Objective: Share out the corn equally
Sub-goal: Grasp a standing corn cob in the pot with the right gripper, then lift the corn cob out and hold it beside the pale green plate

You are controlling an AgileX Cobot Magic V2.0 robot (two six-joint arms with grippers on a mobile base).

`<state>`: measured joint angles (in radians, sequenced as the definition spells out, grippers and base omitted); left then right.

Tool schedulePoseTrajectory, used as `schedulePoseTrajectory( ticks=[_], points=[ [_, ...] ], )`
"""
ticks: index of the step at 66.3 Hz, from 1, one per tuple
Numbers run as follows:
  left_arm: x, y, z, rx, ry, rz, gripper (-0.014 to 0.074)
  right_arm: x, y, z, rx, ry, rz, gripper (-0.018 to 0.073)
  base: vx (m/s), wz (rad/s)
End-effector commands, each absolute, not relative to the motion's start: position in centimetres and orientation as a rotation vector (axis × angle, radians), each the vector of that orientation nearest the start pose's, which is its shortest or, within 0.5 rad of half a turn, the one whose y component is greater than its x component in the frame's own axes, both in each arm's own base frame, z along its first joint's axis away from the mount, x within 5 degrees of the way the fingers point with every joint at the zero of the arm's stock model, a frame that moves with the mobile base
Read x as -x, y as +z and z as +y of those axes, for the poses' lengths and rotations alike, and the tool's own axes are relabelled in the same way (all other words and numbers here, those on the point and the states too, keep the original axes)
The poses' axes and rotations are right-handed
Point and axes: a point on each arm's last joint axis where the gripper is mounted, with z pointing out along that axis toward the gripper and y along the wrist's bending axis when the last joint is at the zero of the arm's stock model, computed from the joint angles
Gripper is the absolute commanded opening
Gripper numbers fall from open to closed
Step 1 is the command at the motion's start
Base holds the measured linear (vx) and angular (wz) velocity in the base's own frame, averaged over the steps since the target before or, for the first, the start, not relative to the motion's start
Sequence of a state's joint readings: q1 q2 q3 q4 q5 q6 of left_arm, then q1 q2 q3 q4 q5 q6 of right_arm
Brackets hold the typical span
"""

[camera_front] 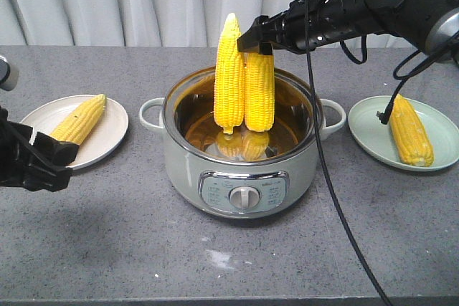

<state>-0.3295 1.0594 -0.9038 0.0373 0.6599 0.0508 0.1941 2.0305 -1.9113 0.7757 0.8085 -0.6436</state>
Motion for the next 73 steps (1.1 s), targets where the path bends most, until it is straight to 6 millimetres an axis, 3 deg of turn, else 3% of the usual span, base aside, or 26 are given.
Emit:
schedulePoseTrajectory(
  ticks=[1, 24, 36, 49, 73],
  points=[
    [-20.4, 35.0, -7.0, -0.441, -0.128, 2.152, 0.0463, -44.3, 36.7, 13.6, 0.54, 0.704, 2.013, 0.0509, 0.0, 0.0],
    [-20.4, 35.0, -7.0, -0.441, -0.128, 2.152, 0.0463, -44.0, 36.7, 13.7, 0.564, 0.714, 2.027, 0.0238, 0.0, 0.0],
    [-20.4, 35.0, -7.0, -0.441, -0.128, 2.152, 0.0463, -43.5, 37.6, 13.2, 0.579, 0.676, 2.015, 0.0205, 0.0, 0.0],
    [-20.4, 35.0, -7.0, -0.441, -0.128, 2.152, 0.0463, -41.2, 40.7, 12.0, 0.612, 0.656, 1.986, 0.0207, 0.0, 0.0],
    [-20.4, 35.0, -7.0, -0.441, -0.128, 2.152, 0.0463, -34.6, 47.3, 11.1, 0.725, 0.628, 1.885, 0.0207, 0.0, 0.0]
  ],
)
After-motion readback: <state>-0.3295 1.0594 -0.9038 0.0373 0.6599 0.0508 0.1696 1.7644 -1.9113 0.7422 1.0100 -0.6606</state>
